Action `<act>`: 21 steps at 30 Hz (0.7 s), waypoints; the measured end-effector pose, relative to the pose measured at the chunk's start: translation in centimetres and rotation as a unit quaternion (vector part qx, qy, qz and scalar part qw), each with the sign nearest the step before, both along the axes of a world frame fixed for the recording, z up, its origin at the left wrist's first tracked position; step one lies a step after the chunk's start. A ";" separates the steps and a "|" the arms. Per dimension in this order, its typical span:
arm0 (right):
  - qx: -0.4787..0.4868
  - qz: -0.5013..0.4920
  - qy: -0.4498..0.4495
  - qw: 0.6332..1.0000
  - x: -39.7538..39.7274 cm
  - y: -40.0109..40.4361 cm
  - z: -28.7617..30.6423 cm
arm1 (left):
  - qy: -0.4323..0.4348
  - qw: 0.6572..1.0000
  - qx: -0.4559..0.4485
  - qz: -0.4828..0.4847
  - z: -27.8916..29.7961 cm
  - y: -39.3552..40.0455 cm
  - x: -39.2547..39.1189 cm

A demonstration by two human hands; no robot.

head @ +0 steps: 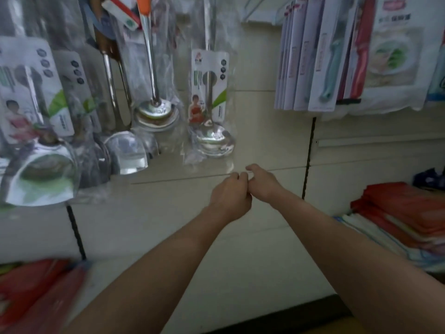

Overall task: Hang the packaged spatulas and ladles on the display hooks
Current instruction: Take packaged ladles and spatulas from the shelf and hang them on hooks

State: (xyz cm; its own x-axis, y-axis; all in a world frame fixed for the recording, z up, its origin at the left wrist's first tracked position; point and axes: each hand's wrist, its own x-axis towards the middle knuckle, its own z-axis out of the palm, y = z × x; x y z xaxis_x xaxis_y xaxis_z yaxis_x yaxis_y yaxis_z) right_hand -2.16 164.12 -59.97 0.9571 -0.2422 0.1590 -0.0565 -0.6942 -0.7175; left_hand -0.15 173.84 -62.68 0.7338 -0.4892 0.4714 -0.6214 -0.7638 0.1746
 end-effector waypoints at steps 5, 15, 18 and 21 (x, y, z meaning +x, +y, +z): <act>0.007 0.010 0.034 0.999 1.9 0.5 -3.2 | 0.027 1.000 0.004 0.014 -3.2 0.5 2.0; -0.034 0.076 0.155 0.984 7.5 2.7 -9.3 | 0.159 0.985 0.048 0.044 -9.6 2.7 8.6; -0.013 0.110 0.193 0.975 9.9 3.5 -10.5 | 0.223 0.970 0.063 0.073 -12.5 4.6 11.5; 0.024 0.129 0.193 0.972 11.9 4.8 -12.4 | 0.268 0.955 0.083 0.093 -15.1 7.3 13.3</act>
State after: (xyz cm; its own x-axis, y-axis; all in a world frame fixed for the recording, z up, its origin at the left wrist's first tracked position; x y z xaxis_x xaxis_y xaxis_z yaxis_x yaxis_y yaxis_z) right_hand 9.78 168.91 -72.40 0.9731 0.0162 -0.2298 -0.1561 -0.6872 -0.7095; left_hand 13.11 181.17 -77.82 0.9294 -0.3625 -0.0695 -0.3276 -0.8969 0.2971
